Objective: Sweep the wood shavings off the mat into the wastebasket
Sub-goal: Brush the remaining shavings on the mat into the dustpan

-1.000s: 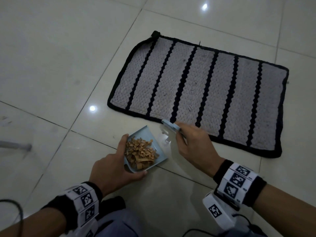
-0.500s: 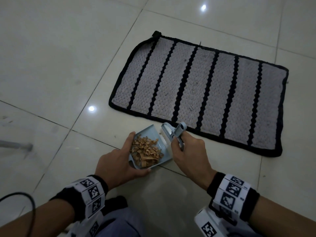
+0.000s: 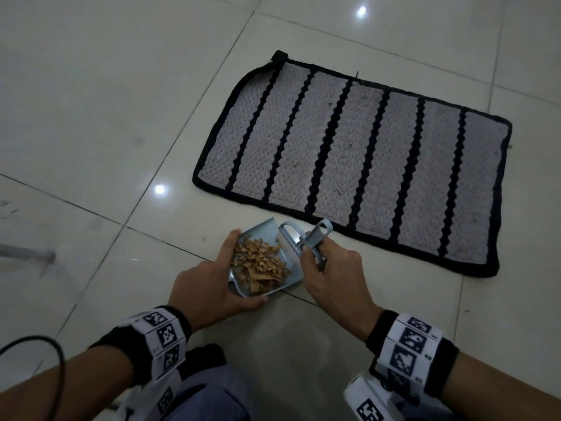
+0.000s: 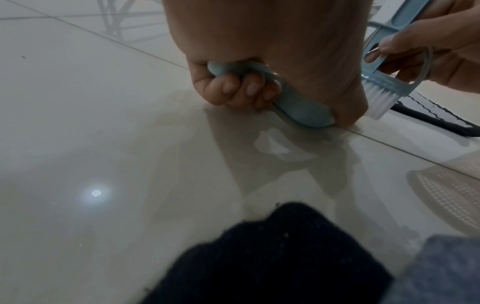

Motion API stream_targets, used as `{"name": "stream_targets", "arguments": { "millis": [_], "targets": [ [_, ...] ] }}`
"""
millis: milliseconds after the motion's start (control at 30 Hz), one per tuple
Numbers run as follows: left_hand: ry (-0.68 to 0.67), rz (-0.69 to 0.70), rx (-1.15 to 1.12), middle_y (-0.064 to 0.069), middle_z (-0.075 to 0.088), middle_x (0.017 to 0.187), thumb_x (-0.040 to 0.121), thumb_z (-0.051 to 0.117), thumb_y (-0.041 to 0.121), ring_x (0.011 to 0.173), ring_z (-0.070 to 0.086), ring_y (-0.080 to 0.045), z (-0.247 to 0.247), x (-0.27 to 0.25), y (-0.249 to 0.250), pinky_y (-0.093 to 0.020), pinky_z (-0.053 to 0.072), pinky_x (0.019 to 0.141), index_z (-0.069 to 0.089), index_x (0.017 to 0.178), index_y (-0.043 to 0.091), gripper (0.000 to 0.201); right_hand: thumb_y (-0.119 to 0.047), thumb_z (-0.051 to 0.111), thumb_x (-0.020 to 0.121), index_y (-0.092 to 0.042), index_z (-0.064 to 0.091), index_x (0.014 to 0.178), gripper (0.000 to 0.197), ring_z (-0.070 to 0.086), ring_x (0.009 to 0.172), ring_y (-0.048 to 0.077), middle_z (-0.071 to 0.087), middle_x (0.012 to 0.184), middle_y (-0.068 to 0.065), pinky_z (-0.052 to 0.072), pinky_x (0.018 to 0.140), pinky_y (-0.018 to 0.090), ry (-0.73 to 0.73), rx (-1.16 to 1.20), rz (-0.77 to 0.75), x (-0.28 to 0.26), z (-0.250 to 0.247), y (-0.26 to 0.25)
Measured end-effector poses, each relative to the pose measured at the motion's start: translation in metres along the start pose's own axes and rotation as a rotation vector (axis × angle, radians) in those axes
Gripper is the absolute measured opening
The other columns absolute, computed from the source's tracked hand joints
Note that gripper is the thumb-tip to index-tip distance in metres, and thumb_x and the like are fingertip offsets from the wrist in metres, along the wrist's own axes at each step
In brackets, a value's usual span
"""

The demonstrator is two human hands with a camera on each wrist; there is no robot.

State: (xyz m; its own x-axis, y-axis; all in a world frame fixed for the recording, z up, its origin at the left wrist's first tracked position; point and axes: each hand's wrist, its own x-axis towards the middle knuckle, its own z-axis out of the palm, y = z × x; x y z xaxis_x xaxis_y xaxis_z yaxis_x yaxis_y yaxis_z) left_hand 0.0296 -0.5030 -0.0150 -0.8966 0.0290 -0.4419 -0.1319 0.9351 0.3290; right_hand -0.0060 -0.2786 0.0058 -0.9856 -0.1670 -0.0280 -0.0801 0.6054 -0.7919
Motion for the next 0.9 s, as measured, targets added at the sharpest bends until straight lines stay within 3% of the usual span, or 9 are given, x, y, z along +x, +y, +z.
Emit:
{"name": "stream_targets", "arguments": {
  "millis": [233, 300, 367, 433, 533, 633, 700, 767, 900],
  "targets": [
    [0.020, 0.045, -0.115, 0.007, 0.071, 0.106, 0.045, 0.053, 0.096, 0.082, 0.071, -0.016, -0.013, 0.001, 0.006, -0.032, 0.059, 0.071, -0.002, 0.147, 0.045, 0.127, -0.012, 0.057, 0.092, -0.008, 0.063, 0.084, 0.011, 0.048, 0.049, 0.021, 0.052, 0.053, 0.001, 0.027, 0.042, 0.018, 0.029, 0.025, 0.004, 0.005, -0.008, 0.000],
    [0.026, 0.075, -0.142, 0.008, 0.071, 0.106, 0.044, 0.055, 0.095, 0.081, 0.071, -0.015, -0.021, 0.005, 0.014, -0.032, 0.059, 0.070, 0.001, 0.146, 0.046, 0.125, -0.012, 0.057, 0.092, -0.013, 0.057, 0.077, 0.016, 0.046, 0.049, 0.020, 0.049, 0.053, -0.001, 0.026, 0.042, 0.018, 0.060, 0.024, -0.029, 0.009, -0.017, -0.008],
    [0.032, 0.102, -0.168, 0.008, 0.071, 0.108, 0.044, 0.059, 0.093, 0.083, 0.071, -0.015, -0.032, 0.008, 0.026, -0.033, 0.059, 0.071, 0.004, 0.145, 0.048, 0.124, -0.011, 0.056, 0.093, -0.018, 0.050, 0.074, 0.021, 0.042, 0.047, 0.025, 0.045, 0.053, 0.003, 0.026, 0.042, 0.025, 0.077, 0.032, -0.060, 0.012, -0.031, -0.016],
    [0.029, 0.139, -0.163, 0.008, 0.070, 0.110, 0.044, 0.061, 0.092, 0.085, 0.071, -0.015, -0.044, 0.012, 0.042, -0.036, 0.060, 0.072, 0.004, 0.147, 0.049, 0.125, -0.011, 0.055, 0.095, -0.018, 0.046, 0.072, 0.025, 0.036, 0.046, 0.027, 0.041, 0.052, 0.007, 0.022, 0.043, 0.026, 0.112, 0.062, -0.063, 0.015, -0.051, -0.023],
    [0.012, 0.233, -0.131, 0.009, 0.071, 0.105, 0.042, 0.060, 0.094, 0.081, 0.070, -0.012, -0.066, 0.022, 0.080, -0.036, 0.060, 0.070, 0.007, 0.147, 0.048, 0.126, -0.012, 0.055, 0.095, -0.012, 0.043, 0.067, 0.031, 0.029, 0.045, 0.020, 0.034, 0.050, 0.004, 0.018, 0.044, 0.022, 0.214, 0.064, -0.009, 0.015, -0.090, -0.020],
    [0.009, 0.378, -0.074, 0.010, 0.069, 0.110, 0.046, 0.064, 0.091, 0.082, 0.069, -0.009, -0.085, 0.041, 0.131, -0.033, 0.060, 0.069, 0.014, 0.147, 0.043, 0.122, -0.012, 0.057, 0.094, -0.020, 0.038, 0.063, 0.037, 0.030, 0.045, 0.021, 0.031, 0.049, -0.002, 0.019, 0.044, 0.024, 0.320, 0.024, 0.015, 0.009, -0.137, -0.012],
    [-0.006, 0.467, -0.030, 0.009, 0.067, 0.111, 0.049, 0.067, 0.087, 0.082, 0.069, -0.012, -0.094, 0.055, 0.169, -0.034, 0.060, 0.067, 0.013, 0.147, 0.043, 0.120, -0.011, 0.058, 0.092, -0.024, 0.038, 0.062, 0.038, 0.033, 0.046, 0.027, 0.034, 0.049, 0.003, 0.022, 0.044, 0.030, 0.398, -0.024, 0.027, 0.003, -0.171, -0.006],
    [-0.036, 0.551, 0.003, 0.008, 0.066, 0.113, 0.049, 0.067, 0.086, 0.081, 0.068, -0.013, -0.100, 0.069, 0.208, -0.033, 0.060, 0.066, 0.012, 0.148, 0.042, 0.121, -0.012, 0.058, 0.092, -0.028, 0.043, 0.063, 0.036, 0.032, 0.046, 0.024, 0.036, 0.050, 0.004, 0.024, 0.045, 0.031, 0.470, -0.054, 0.053, -0.004, -0.207, 0.003],
    [-0.062, 0.697, 0.055, 0.013, 0.063, 0.116, 0.049, 0.069, 0.085, 0.084, 0.065, -0.013, -0.111, 0.090, 0.296, -0.031, 0.058, 0.072, 0.013, 0.147, 0.042, 0.121, -0.015, 0.059, 0.090, -0.005, 0.057, 0.069, 0.023, 0.038, 0.048, 0.020, 0.047, 0.052, 0.006, 0.025, 0.045, 0.022, 0.624, -0.070, 0.114, -0.012, -0.276, 0.024]
  ]
}}
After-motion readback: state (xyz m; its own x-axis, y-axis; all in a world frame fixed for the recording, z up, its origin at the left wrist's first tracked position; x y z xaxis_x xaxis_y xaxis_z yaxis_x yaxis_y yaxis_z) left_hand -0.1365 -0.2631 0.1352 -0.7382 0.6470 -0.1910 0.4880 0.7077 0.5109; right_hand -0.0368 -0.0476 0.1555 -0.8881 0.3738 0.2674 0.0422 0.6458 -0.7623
